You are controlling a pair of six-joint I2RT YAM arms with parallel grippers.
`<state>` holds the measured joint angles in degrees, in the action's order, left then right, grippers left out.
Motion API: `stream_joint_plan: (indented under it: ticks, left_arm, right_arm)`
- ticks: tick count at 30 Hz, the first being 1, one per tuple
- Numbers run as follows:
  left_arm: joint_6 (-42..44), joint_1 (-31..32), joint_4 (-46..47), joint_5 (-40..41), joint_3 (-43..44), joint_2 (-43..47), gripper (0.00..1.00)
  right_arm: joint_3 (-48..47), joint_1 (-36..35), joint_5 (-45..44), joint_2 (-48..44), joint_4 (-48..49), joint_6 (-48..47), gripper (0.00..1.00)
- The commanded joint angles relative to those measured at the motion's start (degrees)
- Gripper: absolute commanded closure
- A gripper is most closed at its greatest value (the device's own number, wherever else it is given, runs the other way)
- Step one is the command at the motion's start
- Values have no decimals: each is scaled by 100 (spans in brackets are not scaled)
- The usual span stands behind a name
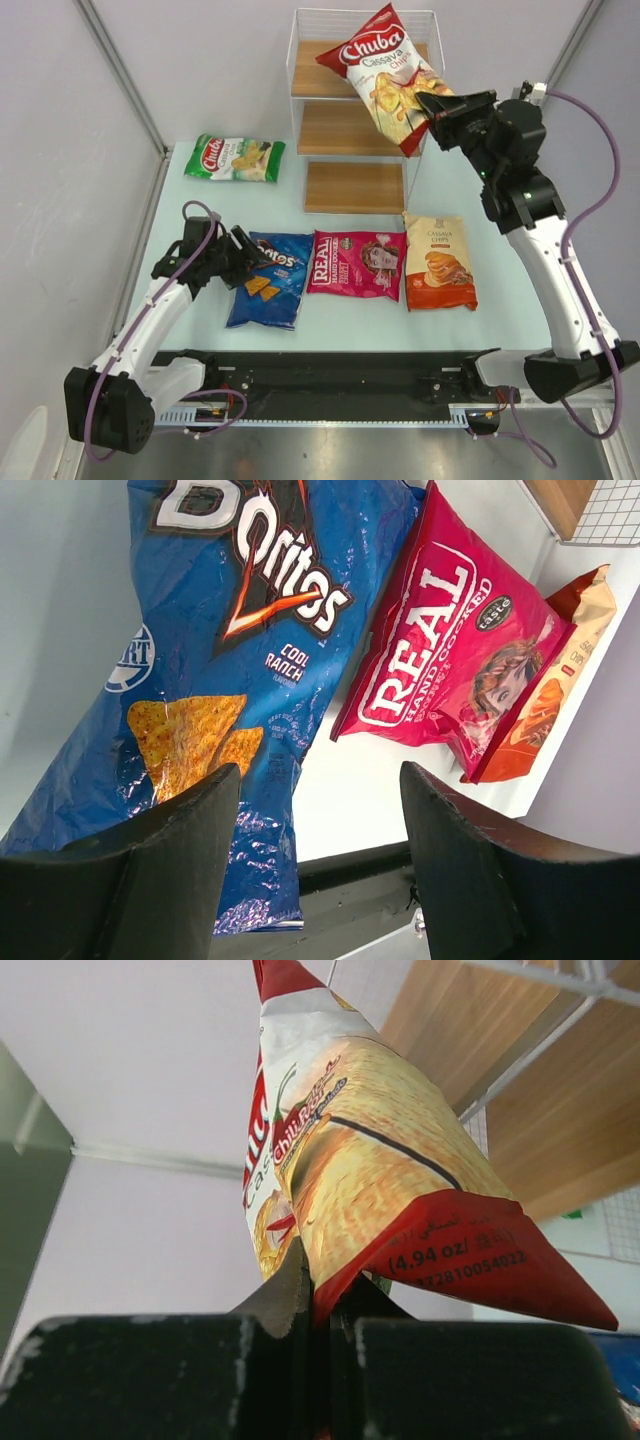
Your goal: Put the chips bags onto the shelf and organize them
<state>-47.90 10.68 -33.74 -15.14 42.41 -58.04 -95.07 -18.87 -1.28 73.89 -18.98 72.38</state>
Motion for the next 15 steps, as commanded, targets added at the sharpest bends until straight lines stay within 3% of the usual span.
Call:
stream_joint_plan:
  ticks: [1,7,15]
  left_arm:
    - [79,-31,-89,55,91,135,30]
    - [123,-22,-221,107,136,214,30]
    - [158,57,-230,134,223,126,30]
  right_arm:
    - [-73,-117,-1146,327,1221,874,100]
    - [94,-187,-1875,591,1257,1972,100]
    - [-451,-213,-2614,995,1221,2122,100]
